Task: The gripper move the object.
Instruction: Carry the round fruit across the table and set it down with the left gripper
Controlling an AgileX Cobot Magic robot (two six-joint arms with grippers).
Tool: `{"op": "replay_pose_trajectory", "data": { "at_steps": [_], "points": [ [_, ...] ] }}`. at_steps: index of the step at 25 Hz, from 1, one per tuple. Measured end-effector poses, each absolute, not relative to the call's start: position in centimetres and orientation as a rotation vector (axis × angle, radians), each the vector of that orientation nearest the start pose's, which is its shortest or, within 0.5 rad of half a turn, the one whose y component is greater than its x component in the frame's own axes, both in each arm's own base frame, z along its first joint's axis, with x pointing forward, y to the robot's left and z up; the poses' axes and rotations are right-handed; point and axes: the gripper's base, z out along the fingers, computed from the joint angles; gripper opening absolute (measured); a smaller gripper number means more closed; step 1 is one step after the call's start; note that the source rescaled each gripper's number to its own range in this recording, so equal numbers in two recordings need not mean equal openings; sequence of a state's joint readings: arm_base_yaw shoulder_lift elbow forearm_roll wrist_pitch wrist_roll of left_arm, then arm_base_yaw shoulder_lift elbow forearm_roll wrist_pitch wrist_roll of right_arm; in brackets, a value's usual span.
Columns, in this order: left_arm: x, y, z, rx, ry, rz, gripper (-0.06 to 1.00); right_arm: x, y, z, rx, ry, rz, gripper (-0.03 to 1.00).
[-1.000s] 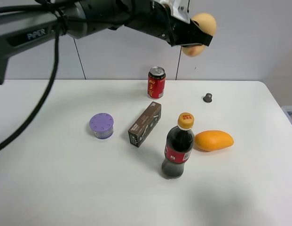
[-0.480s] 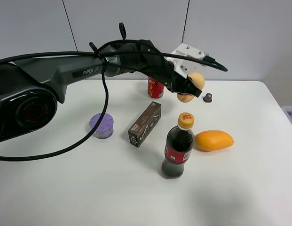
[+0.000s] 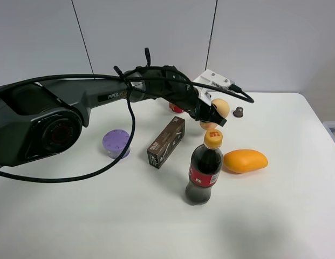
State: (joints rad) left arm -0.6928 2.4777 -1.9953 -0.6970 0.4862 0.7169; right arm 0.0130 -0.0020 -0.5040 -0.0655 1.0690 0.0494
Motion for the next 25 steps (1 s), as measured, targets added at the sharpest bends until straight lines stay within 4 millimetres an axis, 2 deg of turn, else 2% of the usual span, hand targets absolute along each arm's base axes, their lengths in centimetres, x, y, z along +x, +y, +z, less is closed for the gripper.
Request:
{"op": "replay_pose_trajectory", "data": {
  "at_steps": [4,7,14,25],
  "points": [
    [40.4,-37.2,11.5,1.101,2.142,-0.617,0.0,-0.6,-0.5,27.8,0.041,2.045,-0.039,1.0],
    [39.5,-38.1,10.6,1.222,2.085,-0.585,0.0,-0.6,-0.5,27.8,0.041,2.045,-0.039,1.0],
    [38.8,-39.3,10.7,1.258,2.01,-0.548,0.0,-0.6,-0.5,27.8,0.041,2.045,-0.039,1.0],
    [39.7,-39.1,10.9,1.259,1.921,-0.423,0.0,-0.6,-0.5,27.8,0.041,2.045,-0.039,1.0]
  ]
}}
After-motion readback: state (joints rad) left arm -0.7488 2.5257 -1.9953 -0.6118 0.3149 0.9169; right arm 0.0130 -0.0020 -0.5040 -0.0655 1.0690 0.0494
